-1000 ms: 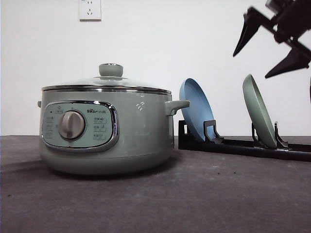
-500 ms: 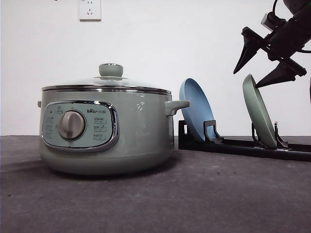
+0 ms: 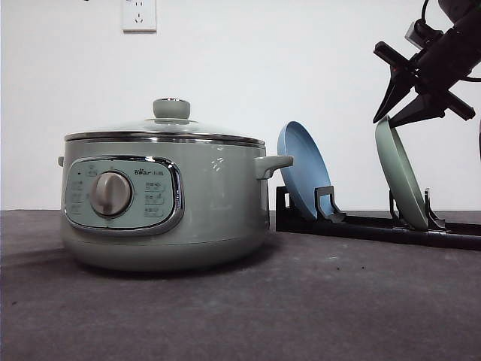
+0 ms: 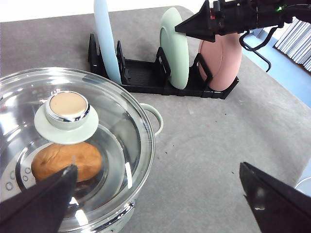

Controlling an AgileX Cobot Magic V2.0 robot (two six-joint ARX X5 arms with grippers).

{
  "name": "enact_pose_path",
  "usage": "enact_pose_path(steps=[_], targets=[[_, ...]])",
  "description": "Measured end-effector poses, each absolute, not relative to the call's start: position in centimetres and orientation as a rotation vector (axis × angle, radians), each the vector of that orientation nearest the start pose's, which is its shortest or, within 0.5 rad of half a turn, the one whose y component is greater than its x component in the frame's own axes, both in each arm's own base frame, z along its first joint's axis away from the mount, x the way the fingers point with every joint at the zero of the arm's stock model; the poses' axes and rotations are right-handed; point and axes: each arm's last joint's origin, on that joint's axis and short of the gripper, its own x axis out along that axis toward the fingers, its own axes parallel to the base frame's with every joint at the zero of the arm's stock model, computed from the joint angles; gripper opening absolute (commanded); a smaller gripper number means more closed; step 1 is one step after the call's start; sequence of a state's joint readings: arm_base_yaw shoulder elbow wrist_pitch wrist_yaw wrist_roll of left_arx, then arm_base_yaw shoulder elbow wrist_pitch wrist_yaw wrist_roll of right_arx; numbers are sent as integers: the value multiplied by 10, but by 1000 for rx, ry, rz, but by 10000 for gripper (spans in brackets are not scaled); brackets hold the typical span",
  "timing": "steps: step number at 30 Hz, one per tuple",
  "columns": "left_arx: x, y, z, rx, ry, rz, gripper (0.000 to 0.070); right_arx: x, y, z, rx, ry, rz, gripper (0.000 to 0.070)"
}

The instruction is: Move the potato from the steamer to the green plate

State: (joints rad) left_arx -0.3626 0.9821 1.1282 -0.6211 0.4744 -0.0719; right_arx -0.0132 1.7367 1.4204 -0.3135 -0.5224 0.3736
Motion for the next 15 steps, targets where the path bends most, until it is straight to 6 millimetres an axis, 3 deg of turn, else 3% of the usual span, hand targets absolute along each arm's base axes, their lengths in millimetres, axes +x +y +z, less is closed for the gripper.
enact_pose_path(steps=[5, 15], targets=[[173, -80, 375, -94, 517, -803, 700, 390, 9, 289, 526, 712, 371, 5], [173, -80, 375, -94, 518, -803, 700, 388, 8, 290, 583, 733, 414, 5]])
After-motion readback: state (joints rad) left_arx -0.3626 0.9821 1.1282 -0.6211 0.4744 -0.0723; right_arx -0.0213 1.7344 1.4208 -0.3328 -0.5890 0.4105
